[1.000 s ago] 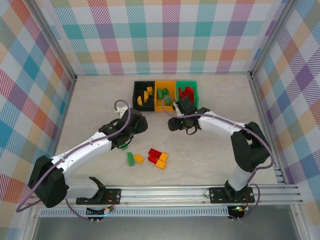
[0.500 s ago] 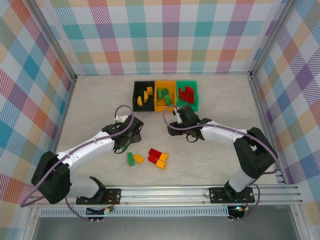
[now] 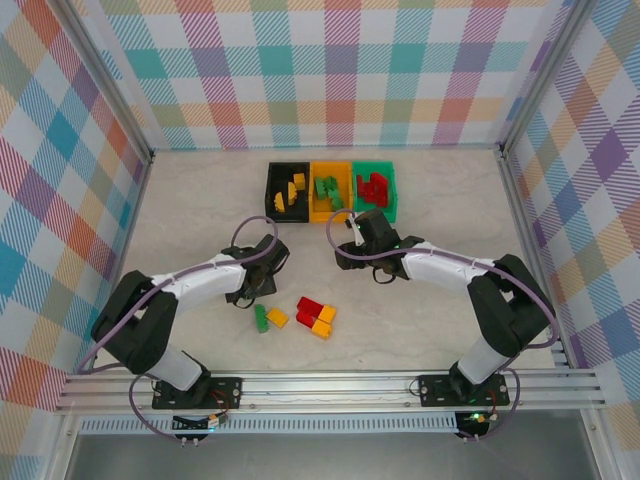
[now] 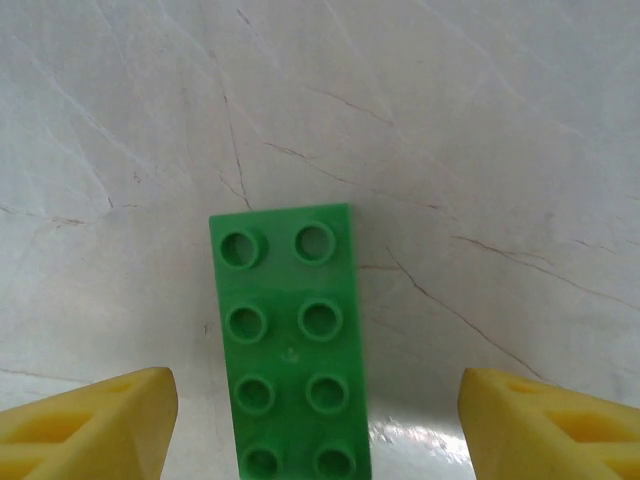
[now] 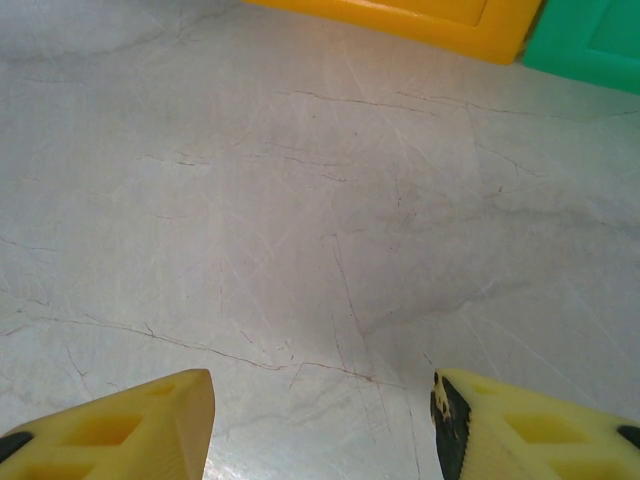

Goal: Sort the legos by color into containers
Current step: Pick up the lego from the middle-left of the table.

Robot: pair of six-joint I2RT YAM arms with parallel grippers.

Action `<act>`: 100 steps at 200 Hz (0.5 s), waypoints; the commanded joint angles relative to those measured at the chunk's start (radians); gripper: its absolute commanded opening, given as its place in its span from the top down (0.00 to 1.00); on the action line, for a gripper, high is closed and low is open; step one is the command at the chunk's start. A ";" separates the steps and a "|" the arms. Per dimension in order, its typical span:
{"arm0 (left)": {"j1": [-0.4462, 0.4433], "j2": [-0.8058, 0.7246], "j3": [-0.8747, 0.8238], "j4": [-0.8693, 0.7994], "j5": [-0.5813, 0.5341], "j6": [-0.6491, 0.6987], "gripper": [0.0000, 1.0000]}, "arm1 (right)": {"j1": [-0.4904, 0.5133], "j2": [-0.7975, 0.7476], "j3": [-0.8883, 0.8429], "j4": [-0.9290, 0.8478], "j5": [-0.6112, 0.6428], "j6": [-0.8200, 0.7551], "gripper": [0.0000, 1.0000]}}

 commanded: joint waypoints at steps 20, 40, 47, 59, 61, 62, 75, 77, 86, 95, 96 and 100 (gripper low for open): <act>0.043 0.031 -0.036 0.075 0.032 -0.011 0.32 | 0.005 -0.008 -0.010 0.025 0.010 0.007 0.40; 0.052 0.038 -0.050 0.094 0.037 -0.013 0.40 | 0.006 -0.008 -0.010 0.028 0.005 0.009 0.40; 0.052 0.040 -0.055 0.097 0.035 -0.016 0.45 | 0.007 -0.009 -0.012 0.030 0.004 0.012 0.40; 0.052 0.035 -0.055 0.096 0.028 -0.022 0.58 | 0.005 -0.012 -0.013 0.032 0.006 0.016 0.40; 0.052 0.034 -0.057 0.096 0.027 -0.023 0.60 | 0.006 -0.013 -0.014 0.031 0.007 0.016 0.40; 0.052 0.034 -0.057 0.096 0.026 -0.024 0.61 | 0.006 -0.013 -0.014 0.033 0.007 0.016 0.40; 0.052 0.024 -0.061 0.094 0.017 -0.033 0.68 | 0.006 -0.020 -0.021 0.037 0.010 0.021 0.40; 0.052 0.022 -0.061 0.096 0.017 -0.034 0.68 | 0.006 -0.023 -0.021 0.037 0.010 0.021 0.40; 0.052 0.013 -0.064 0.096 0.018 -0.036 0.68 | 0.006 -0.027 -0.023 0.038 0.012 0.021 0.40; 0.052 0.001 -0.065 0.097 0.024 -0.036 0.71 | 0.006 -0.034 -0.028 0.040 0.015 0.022 0.40; 0.052 0.000 -0.065 0.097 0.024 -0.037 0.71 | 0.006 -0.035 -0.028 0.040 0.015 0.022 0.40; 0.052 -0.007 -0.065 0.095 0.026 -0.038 0.71 | 0.007 -0.038 -0.030 0.041 0.018 0.023 0.40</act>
